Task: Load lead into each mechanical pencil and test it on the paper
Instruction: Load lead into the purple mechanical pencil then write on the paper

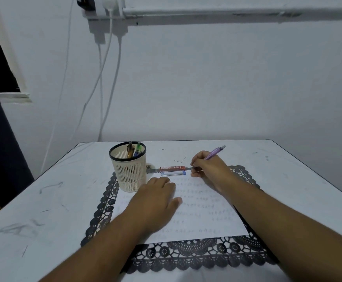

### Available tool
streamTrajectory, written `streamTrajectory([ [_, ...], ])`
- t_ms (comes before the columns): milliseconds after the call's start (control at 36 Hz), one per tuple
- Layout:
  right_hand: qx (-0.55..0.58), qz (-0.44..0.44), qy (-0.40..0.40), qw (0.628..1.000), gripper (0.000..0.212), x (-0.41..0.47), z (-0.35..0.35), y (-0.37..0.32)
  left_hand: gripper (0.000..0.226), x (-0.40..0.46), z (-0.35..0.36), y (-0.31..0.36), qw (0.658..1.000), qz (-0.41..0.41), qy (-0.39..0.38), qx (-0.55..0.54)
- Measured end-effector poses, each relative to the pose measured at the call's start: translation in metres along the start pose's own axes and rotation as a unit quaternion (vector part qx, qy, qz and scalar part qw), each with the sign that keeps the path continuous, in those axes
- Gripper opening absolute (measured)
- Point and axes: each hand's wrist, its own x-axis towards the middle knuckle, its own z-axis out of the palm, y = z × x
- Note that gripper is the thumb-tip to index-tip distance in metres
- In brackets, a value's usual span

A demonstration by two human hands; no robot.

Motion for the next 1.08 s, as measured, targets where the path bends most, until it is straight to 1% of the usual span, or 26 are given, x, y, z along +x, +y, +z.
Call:
streamTrajectory([
  [56, -0.004, -0.001, 0.005, 1.000, 0.013, 0.003, -0.001, 0.001, 0.044, 0.006, 0.001, 0.003, 1.000, 0.003, -0.010, 0.000],
  [167, -0.045, -0.009, 0.001, 0.999, 0.012, 0.002, -0.004, 0.005, 0.052, 0.025, 0.003, 0.005, 0.997, 0.028, -0.061, 0.027],
  [306, -0.052, -0.005, -0.013, 0.999, 0.019, 0.000, -0.008, 0.008, 0.056, 0.041, 0.000, 0.005, 0.993, 0.008, -0.097, 0.063],
  [417, -0.044, -0.001, -0.030, 0.999, 0.013, -0.005, -0.010, 0.007, 0.054, 0.038, 0.001, 0.002, 0.994, 0.008, -0.088, 0.070],
  [556, -0.016, -0.013, -0.043, 0.999, 0.015, 0.001, -0.015, 0.009, 0.063, 0.031, 0.004, -0.001, 0.994, 0.013, -0.086, 0.059],
  [722, -0.082, -0.048, -0.053, 0.994, 0.012, 0.002, -0.013, 0.009, 0.066, 0.029, 0.006, 0.000, 0.995, -0.001, -0.091, 0.037],
  [833, -0.133, -0.073, -0.041, 0.988, 0.012, -0.001, -0.006, 0.008, 0.066, 0.029, 0.004, 0.000, 0.995, -0.009, -0.096, 0.021],
  [972, -0.132, -0.070, -0.034, 0.988, 0.010, 0.002, -0.005, 0.010, 0.066, 0.030, 0.003, 0.000, 0.995, -0.012, -0.099, 0.015],
  [1083, -0.122, -0.065, -0.047, 0.989, 0.010, 0.000, -0.007, 0.011, 0.067, 0.029, 0.001, 0.001, 0.994, -0.015, -0.106, 0.009],
])
